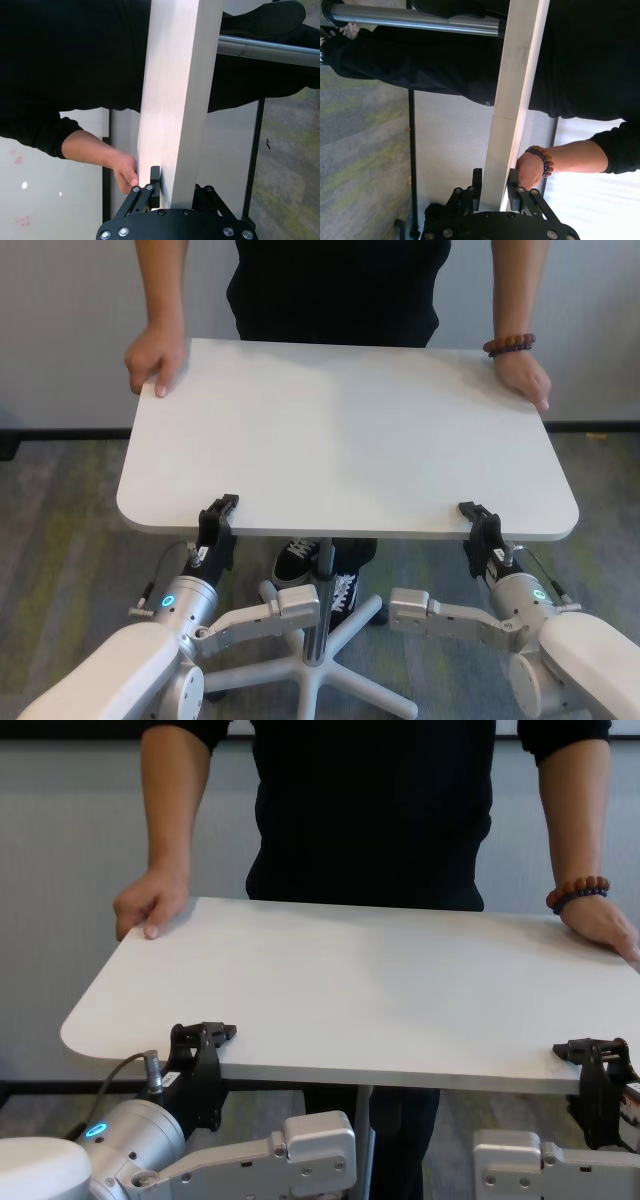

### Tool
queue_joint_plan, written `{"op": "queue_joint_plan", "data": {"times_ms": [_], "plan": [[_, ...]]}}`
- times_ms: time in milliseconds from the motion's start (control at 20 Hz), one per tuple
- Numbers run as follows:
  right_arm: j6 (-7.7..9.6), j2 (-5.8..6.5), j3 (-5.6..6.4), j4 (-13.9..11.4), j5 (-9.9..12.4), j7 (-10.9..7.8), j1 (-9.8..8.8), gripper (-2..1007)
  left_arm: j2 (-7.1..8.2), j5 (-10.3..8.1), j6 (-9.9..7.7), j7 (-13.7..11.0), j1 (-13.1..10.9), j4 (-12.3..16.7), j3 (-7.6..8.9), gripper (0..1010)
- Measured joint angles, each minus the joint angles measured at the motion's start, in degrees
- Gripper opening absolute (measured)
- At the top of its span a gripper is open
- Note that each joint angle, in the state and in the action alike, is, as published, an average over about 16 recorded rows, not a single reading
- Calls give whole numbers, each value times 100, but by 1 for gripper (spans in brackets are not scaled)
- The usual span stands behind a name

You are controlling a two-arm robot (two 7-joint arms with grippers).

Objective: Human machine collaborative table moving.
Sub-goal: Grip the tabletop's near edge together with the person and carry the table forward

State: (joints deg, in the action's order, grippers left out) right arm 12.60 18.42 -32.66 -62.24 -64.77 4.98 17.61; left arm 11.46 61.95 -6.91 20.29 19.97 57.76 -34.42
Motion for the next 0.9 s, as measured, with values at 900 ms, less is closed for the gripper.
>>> {"op": "queue_joint_plan", "data": {"times_ms": [900], "plan": [[12,5,5,-10,-9,-27,-10,348,4,0,10,1,-1,13,5,316]]}}
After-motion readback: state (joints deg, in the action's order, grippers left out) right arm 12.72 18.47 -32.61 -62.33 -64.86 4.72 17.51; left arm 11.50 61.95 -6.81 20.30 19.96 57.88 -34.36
